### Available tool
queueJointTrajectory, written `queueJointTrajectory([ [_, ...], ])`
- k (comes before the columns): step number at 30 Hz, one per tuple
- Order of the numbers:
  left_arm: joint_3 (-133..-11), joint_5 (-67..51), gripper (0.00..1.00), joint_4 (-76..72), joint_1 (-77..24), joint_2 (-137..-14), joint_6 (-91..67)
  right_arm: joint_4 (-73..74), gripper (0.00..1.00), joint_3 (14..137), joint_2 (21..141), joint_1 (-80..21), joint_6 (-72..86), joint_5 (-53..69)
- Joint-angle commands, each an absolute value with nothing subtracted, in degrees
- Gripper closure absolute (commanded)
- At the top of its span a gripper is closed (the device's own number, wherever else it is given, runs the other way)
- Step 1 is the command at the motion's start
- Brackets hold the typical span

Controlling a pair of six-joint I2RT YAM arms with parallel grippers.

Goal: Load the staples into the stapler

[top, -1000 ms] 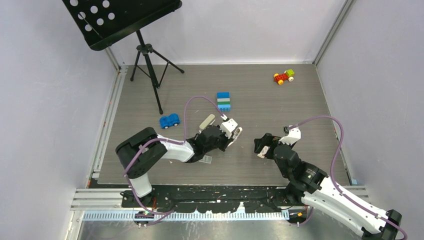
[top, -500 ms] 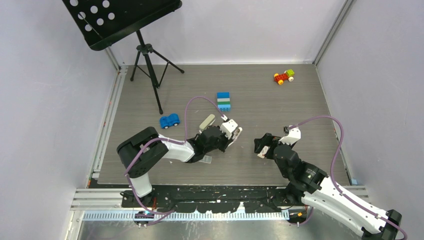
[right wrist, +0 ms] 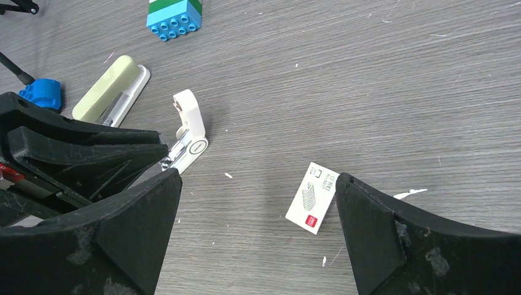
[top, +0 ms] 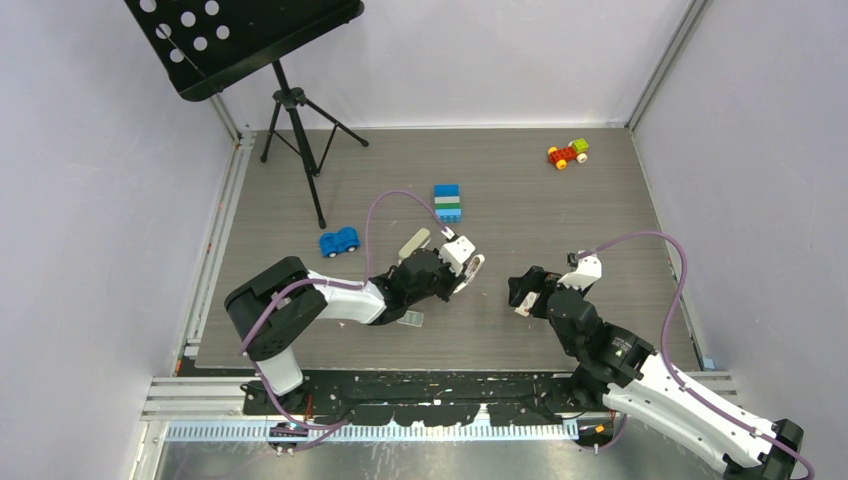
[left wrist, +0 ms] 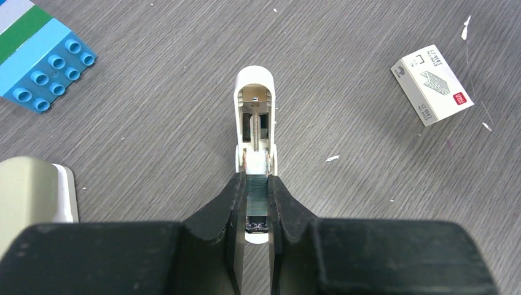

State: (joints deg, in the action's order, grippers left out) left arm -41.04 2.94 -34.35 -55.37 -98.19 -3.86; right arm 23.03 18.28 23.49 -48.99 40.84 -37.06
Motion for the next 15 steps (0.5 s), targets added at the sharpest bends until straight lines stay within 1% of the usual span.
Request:
queueJointTrajectory([
  [1,-42.7,3.7,0.98,-34.3,-55.1,-96.6,-2.4,21.8,0.0,18.5,23.2,-48.9,41.0,-39.2],
  [15,-43.8,3.8,0.99,-33.3,-55.1,-98.8,-3.4,21.8,0.0,18.5,23.2,-48.9,40.9,-39.3],
])
